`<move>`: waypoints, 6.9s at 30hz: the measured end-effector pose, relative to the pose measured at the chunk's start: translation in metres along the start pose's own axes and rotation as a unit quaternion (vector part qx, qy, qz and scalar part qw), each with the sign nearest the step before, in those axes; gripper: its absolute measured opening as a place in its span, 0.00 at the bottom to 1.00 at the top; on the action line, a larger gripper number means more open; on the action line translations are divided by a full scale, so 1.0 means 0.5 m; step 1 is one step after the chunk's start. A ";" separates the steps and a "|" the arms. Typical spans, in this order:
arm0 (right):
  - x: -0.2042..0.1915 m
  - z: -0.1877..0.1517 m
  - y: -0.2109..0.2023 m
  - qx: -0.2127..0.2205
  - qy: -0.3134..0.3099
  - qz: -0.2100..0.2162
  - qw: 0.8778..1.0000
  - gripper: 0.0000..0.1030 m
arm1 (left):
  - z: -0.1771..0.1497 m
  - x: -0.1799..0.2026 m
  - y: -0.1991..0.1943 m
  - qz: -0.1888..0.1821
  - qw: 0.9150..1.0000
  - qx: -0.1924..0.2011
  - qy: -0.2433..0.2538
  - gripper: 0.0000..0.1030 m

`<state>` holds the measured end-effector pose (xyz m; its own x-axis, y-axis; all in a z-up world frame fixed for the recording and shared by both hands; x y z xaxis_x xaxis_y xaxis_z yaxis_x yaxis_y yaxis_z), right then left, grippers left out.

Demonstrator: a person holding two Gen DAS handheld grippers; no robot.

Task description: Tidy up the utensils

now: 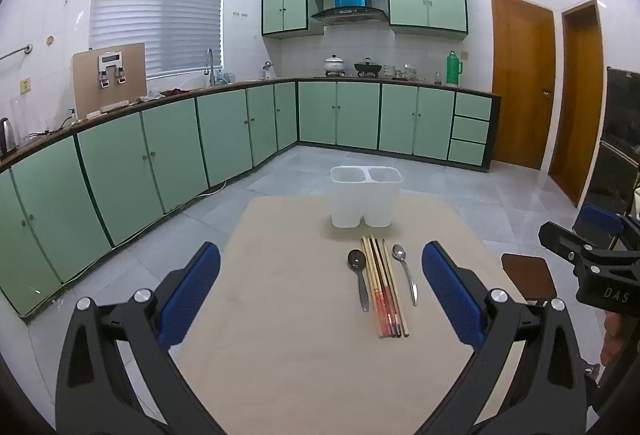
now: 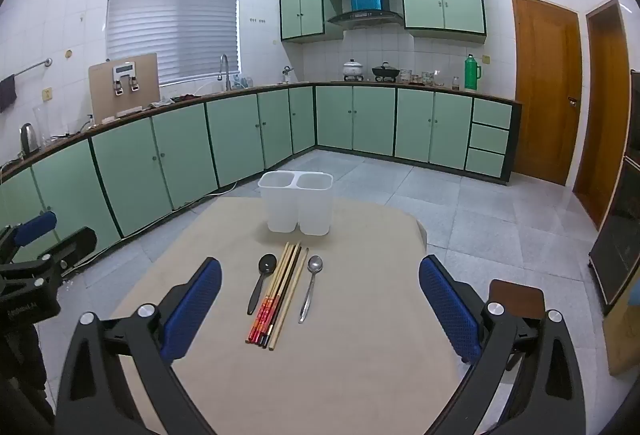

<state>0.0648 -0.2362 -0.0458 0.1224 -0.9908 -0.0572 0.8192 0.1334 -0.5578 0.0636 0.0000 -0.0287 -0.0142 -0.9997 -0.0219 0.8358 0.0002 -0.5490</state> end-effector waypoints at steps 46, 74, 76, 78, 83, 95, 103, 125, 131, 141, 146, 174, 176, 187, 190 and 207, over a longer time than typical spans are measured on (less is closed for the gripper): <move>0.007 0.003 0.001 0.000 0.005 0.003 1.000 0.94 | 0.005 0.003 -0.016 0.007 1.000 0.006 0.000 0.95; 0.006 0.001 0.002 -0.001 0.006 0.002 1.000 0.94 | 0.005 0.005 -0.018 0.009 1.000 0.005 0.000 0.95; 0.005 0.001 0.002 -0.001 0.006 0.002 1.000 0.94 | 0.004 0.006 -0.019 0.009 1.000 0.005 0.000 0.95; 0.007 0.000 0.002 -0.002 0.006 0.002 1.000 0.94 | 0.004 0.006 -0.018 0.009 1.000 0.005 0.000 0.95; 0.020 -0.011 0.014 -0.004 0.007 0.002 1.000 0.94 | 0.002 0.004 -0.018 0.009 1.000 0.004 0.000 0.95; 0.019 -0.010 0.029 -0.015 0.012 -0.001 1.000 0.94 | -0.010 -0.005 0.017 0.010 1.000 -0.009 0.000 0.95; 0.026 -0.004 0.070 -0.029 0.012 -0.005 0.999 0.94 | 0.000 -0.007 0.073 0.012 1.000 -0.025 0.004 0.95; 0.064 -0.003 0.467 -0.177 0.051 0.049 0.982 0.75 | -0.025 -0.037 0.475 0.003 0.985 -0.171 -0.001 0.83; 0.048 -0.027 0.561 -0.215 0.036 0.053 0.975 0.66 | -0.049 -0.030 0.549 -0.002 0.979 -0.204 0.003 0.83; 0.021 -0.063 0.638 -0.264 0.023 0.063 0.962 0.52 | -0.072 -0.025 0.591 -0.010 0.974 -0.226 0.004 0.83; 0.016 -0.066 0.653 -0.263 0.017 0.056 0.963 0.40 | -0.078 -0.001 0.598 -0.027 0.973 -0.230 0.010 0.83; 0.030 -0.074 0.638 -0.259 0.005 0.062 0.964 0.28 | -0.118 0.042 0.702 -0.003 0.960 -0.278 0.025 0.86; 0.028 -0.073 0.640 -0.259 0.005 0.062 0.964 0.28 | -0.113 0.047 0.695 -0.010 0.960 -0.277 0.030 0.85; 0.024 -0.064 0.663 -0.268 0.008 0.070 0.961 0.35 | -0.064 0.081 0.752 -0.022 0.958 -0.281 0.051 0.85; 0.022 -0.062 0.669 -0.272 0.010 0.071 0.960 0.36 | -0.060 0.082 0.758 -0.026 0.957 -0.284 0.047 0.85; 0.017 -0.070 0.666 -0.275 0.010 0.074 0.959 0.37 | -0.059 0.087 0.773 -0.030 0.955 -0.291 0.048 0.89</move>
<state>0.3190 -0.2009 -0.2609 0.1984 -0.9631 -0.1820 0.3738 0.2460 -0.8943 0.3701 -0.0425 -0.2665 -0.1254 -0.9914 -0.0378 0.3865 -0.0138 -0.9222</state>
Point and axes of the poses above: each gripper's, at about its wrist camera, not at the fingertips, and y roughly the way its jaws point, x to its right, z to its top, the point moved 7 cm from there along y, roughly the way its jaws point, and after that the axes turned 9 degrees about -x, right-handed, at the moved point
